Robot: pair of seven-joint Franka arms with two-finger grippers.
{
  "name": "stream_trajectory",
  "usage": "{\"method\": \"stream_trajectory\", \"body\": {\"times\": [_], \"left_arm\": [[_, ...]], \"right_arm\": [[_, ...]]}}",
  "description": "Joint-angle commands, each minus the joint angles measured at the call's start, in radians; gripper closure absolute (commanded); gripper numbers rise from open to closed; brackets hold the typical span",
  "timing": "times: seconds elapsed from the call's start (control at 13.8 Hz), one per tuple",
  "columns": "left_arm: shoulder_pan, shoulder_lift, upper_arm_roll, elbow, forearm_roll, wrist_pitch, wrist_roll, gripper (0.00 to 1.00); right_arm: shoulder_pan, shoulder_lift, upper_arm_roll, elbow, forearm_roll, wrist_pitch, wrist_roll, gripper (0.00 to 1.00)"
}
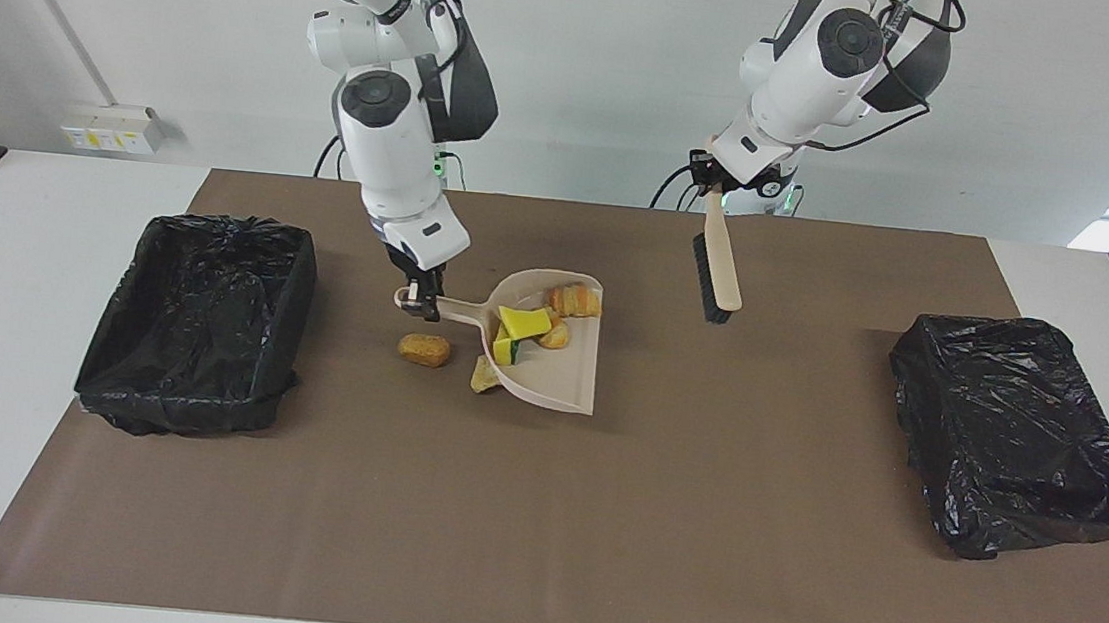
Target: Sweep and dump trash in bin
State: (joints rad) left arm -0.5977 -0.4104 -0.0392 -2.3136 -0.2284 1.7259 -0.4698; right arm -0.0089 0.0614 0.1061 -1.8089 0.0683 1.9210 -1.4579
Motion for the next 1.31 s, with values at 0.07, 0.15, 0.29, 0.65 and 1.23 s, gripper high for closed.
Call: {"method": "stream_trajectory", "body": {"times": [0.07, 0.15, 0.29, 0.65, 1.23], "left_arm": [[-0.02, 0.007, -0.095, -0.061, 0.014, 0.15, -0.133, 1.0], [-0.034, 0.057, -0.12, -0.059, 0.014, 0.182, -0.165, 1.0], [-0.083, 0.184, -0.16, -0.059, 0.014, 0.313, -0.265, 1.0], [-0.151, 0.315, -0.162, -0.018, 0.014, 0.414, -0.349, 1.0], [-0.166, 0.363, -0.163, 0.022, 0.125, 0.42, -0.372, 1.0]], "right_arm": [[-0.115, -0.04, 0.006, 0.014, 0.01, -0.052, -0.088, 1.0], [-0.149, -0.038, 0.001, 0.014, 0.005, -0.054, -0.119, 1.0], [-0.213, -0.037, 0.0, 0.014, -0.059, -0.048, -0.168, 1.0], [-0.393, -0.035, -0.014, 0.016, -0.125, -0.036, -0.368, 1.0], [-0.502, -0.009, -0.028, 0.048, -0.422, 0.085, -0.485, 1.0]]}}
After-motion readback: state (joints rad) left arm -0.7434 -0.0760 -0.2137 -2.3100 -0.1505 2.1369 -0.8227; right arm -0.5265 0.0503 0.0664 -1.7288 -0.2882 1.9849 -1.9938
